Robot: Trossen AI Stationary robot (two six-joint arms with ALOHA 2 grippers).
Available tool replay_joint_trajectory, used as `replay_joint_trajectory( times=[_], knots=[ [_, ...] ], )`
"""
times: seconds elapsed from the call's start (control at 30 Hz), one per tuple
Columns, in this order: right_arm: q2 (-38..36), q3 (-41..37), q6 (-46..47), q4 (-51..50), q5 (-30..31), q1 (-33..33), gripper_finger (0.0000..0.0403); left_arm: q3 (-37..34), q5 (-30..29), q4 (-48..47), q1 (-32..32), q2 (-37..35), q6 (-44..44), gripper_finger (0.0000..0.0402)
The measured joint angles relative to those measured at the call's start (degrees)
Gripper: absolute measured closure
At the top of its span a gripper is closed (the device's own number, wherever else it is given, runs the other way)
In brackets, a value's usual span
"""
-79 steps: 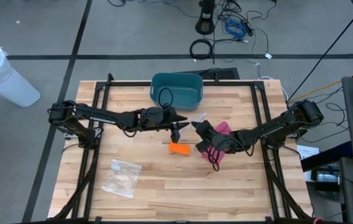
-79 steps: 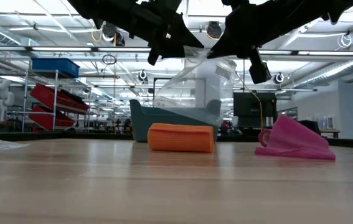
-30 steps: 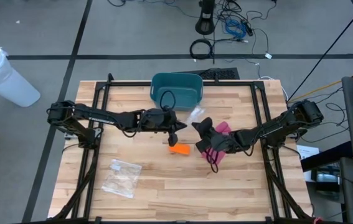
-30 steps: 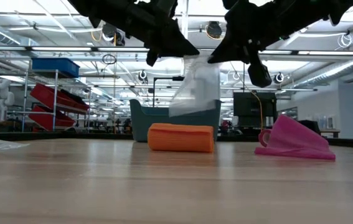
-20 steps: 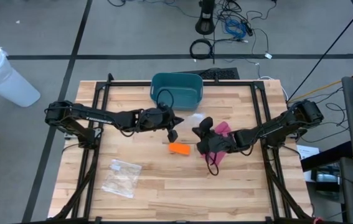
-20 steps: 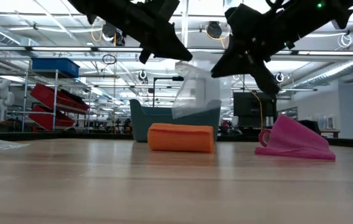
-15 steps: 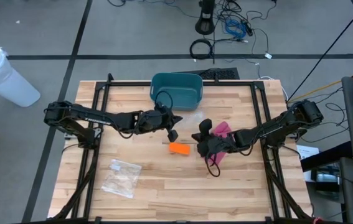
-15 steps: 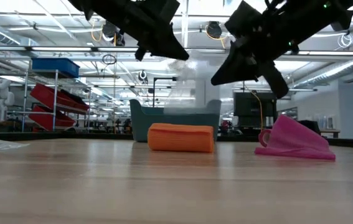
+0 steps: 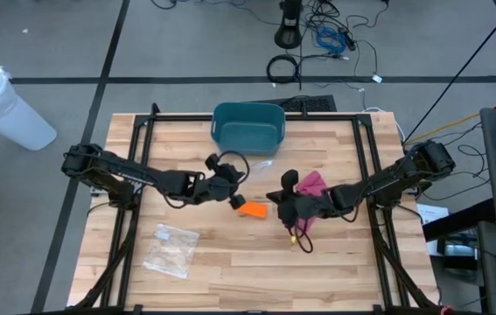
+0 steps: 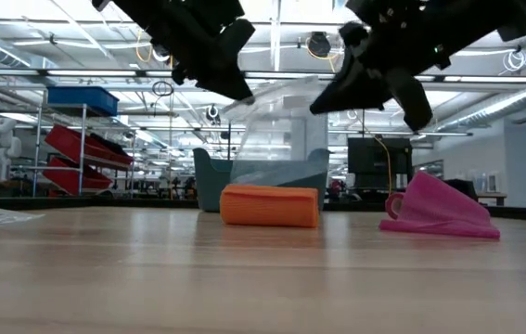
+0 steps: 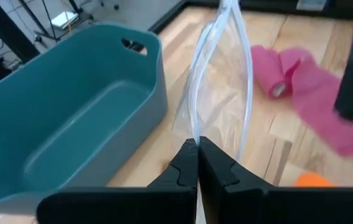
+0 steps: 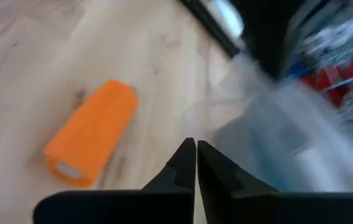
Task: Roll bandage
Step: Put the rolled orange bandage into the right transparent zip lock
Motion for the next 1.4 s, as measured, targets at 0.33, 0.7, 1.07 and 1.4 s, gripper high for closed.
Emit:
replay_joint_trajectory(
  times=[0.33, 0.7, 1.07, 1.4],
  knots=[
    [1.45, 2.44, -18.19, 4.57, -7.14, -2.87, 0.0297, 0.00, 0.43, -1.85, -1.43, 0.74, 7.60, 0.0402],
    [7.15, 8.52, -19.52, -1.84, -7.20, -8.69, 0.0236, -0.02, 3.55, -1.32, -1.70, 1.25, 7.78, 0.0402],
    [11.42, 8.59, -11.56, -2.95, -7.36, -12.00, 0.0383, -0.04, 4.74, -0.32, -1.97, 1.25, 9.44, 0.0402],
    [11.87, 8.61, -0.63, -5.41, -8.34, -11.50, 0.0403, -0.04, -3.55, -1.90, -1.00, 1.25, 7.71, 0.0401]
  ],
)
